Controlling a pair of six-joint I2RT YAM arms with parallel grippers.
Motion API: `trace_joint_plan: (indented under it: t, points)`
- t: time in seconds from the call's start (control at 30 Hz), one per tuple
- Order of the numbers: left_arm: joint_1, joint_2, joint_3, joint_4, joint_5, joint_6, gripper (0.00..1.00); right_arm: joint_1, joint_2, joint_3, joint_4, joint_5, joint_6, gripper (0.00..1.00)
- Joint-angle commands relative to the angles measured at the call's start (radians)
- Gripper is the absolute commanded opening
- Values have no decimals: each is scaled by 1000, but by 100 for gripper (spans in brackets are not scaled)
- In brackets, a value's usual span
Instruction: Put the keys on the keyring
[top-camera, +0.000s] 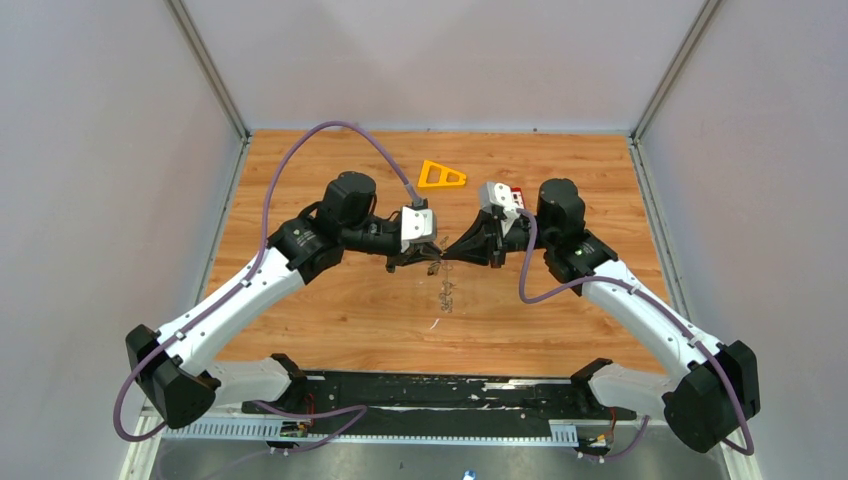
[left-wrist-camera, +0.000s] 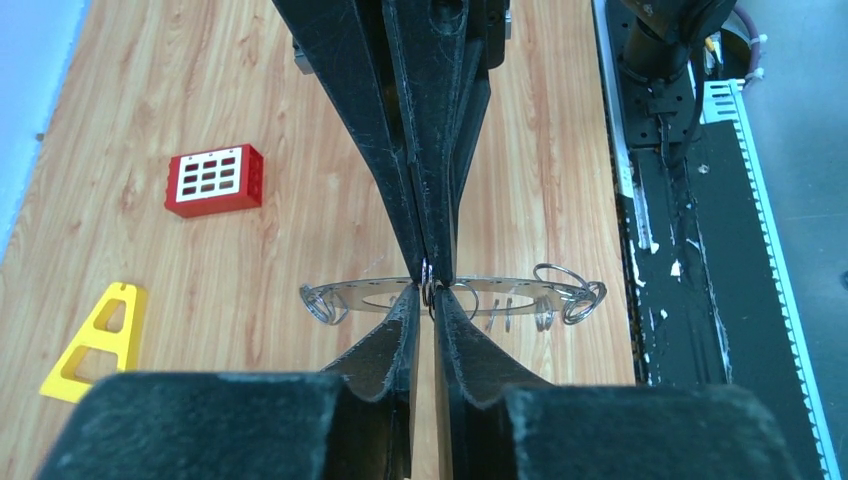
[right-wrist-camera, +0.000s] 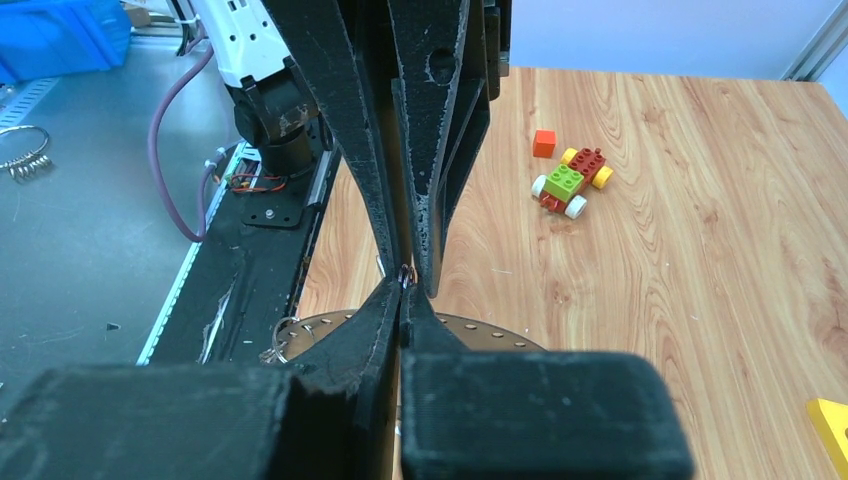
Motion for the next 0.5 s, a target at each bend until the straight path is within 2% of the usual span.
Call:
trace_joint_plan:
  t: [0.0, 0.07, 0.1, 0.33, 0.47]
  points:
    - [-1, 0, -13, 50, 40, -5, 12, 1, -19, 18, 43, -17, -11, 0]
    - [-1, 3, -12, 54, 45, -20, 2, 1, -21, 17, 43, -12, -14, 0]
    - [-1, 2, -11, 54, 44, -25, 0, 2, -21, 15, 43, -10, -15, 0]
    - [-1, 0, 2, 44, -16, -86, 0, 1, -25, 12, 13, 11, -64, 0]
    - [-1, 28, 75, -81, -100, -63, 0, 1, -34, 31, -100, 57, -169, 14]
